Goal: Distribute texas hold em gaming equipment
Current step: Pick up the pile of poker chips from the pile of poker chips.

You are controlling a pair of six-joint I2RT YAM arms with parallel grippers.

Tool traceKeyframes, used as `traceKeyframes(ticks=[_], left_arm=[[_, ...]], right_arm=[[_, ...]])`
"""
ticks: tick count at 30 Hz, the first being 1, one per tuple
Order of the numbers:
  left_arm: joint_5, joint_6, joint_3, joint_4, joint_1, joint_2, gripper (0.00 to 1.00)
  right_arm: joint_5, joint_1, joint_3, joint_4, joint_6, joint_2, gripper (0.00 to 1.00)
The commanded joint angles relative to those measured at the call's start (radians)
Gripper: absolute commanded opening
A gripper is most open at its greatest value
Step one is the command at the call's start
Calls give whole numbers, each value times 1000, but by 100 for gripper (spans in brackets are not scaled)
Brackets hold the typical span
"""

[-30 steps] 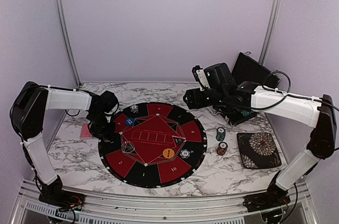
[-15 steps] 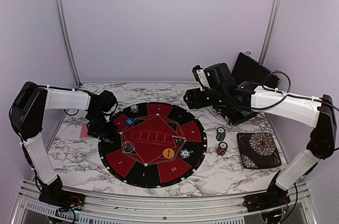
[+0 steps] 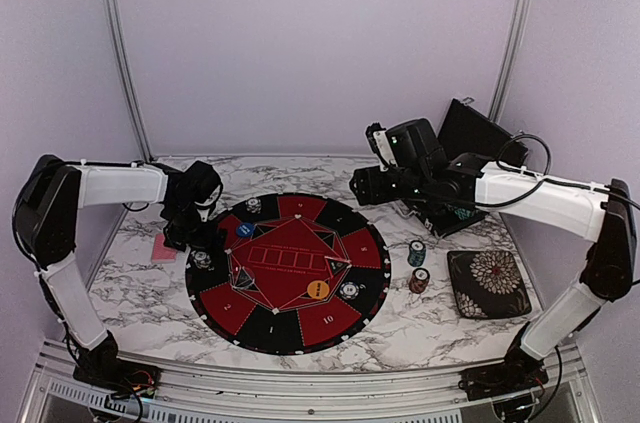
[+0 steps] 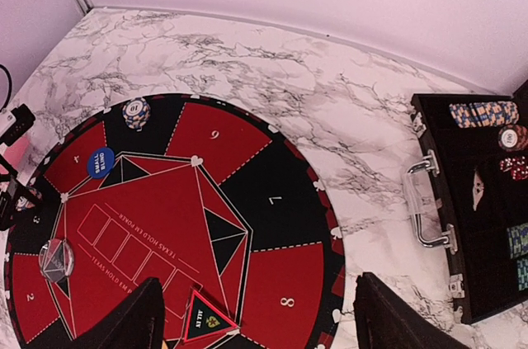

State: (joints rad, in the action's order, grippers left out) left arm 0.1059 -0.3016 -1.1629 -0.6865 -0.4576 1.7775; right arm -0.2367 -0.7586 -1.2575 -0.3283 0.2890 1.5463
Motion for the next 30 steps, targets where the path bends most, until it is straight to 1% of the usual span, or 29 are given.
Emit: traceKeyframes(ticks=[1, 11, 18, 23, 30], left_arm=[[7, 20, -59, -37, -4, -50, 99], [67, 25, -158, -43, -3, 9, 99], [61, 16, -218, -42, -4, 65, 99], [46, 20, -238, -41, -4, 54, 99], [10, 35, -276, -41, -22, 28, 99]], right_arm=[[-53, 6, -14, -21, 21, -49, 76], [-97, 6, 5, -35, 27, -108, 76], [-119, 7, 37, -59, 36, -159, 76], [-142, 6, 37, -184, 55, -193, 77], [-107, 8, 66, -397, 111, -188, 77]])
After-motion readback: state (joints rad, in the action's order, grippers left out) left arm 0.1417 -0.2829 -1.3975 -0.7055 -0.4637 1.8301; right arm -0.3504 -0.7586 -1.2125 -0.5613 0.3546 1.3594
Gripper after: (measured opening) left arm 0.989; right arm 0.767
